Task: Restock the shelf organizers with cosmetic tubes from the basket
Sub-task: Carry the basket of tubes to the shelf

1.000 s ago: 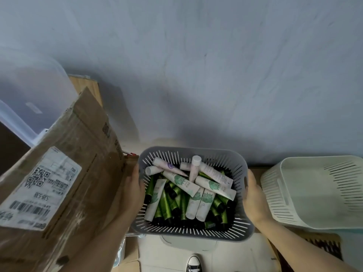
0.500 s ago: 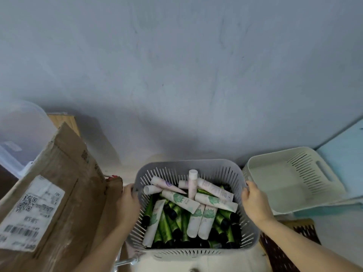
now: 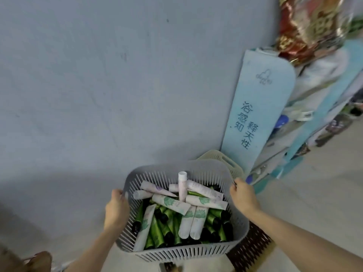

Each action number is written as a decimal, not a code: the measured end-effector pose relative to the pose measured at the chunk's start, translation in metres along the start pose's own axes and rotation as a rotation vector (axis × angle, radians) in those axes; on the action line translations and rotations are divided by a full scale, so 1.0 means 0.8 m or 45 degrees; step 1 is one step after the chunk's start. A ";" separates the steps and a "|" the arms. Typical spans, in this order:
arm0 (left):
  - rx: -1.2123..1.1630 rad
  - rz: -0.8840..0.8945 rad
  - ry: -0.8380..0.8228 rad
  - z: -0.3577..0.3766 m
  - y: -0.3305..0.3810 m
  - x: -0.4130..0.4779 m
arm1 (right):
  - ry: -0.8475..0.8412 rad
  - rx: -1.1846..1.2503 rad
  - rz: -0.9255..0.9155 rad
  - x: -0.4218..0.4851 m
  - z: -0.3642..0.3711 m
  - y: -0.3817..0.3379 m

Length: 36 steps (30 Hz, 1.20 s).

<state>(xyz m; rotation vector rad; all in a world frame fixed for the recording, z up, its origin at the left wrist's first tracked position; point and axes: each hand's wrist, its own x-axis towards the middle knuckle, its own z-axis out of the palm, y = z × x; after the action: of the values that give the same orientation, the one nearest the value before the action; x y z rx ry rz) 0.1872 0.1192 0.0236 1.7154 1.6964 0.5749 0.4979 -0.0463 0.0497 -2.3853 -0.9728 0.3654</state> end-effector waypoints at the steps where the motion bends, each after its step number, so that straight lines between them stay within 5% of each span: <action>1: 0.005 0.020 -0.014 0.011 0.022 -0.005 | 0.038 -0.002 0.028 0.000 -0.018 0.018; 19: 0.124 0.408 -0.316 0.307 0.355 -0.243 | 0.420 0.066 0.423 -0.066 -0.313 0.430; 36: 0.138 1.108 -0.805 0.640 0.692 -0.505 | 0.928 -0.004 1.010 -0.189 -0.585 0.746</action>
<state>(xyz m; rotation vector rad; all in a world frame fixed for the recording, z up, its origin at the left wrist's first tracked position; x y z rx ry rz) 0.9119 -0.3257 0.1152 2.3628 0.5118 0.2396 0.9302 -0.6854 0.1016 -2.4985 0.3098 -0.2397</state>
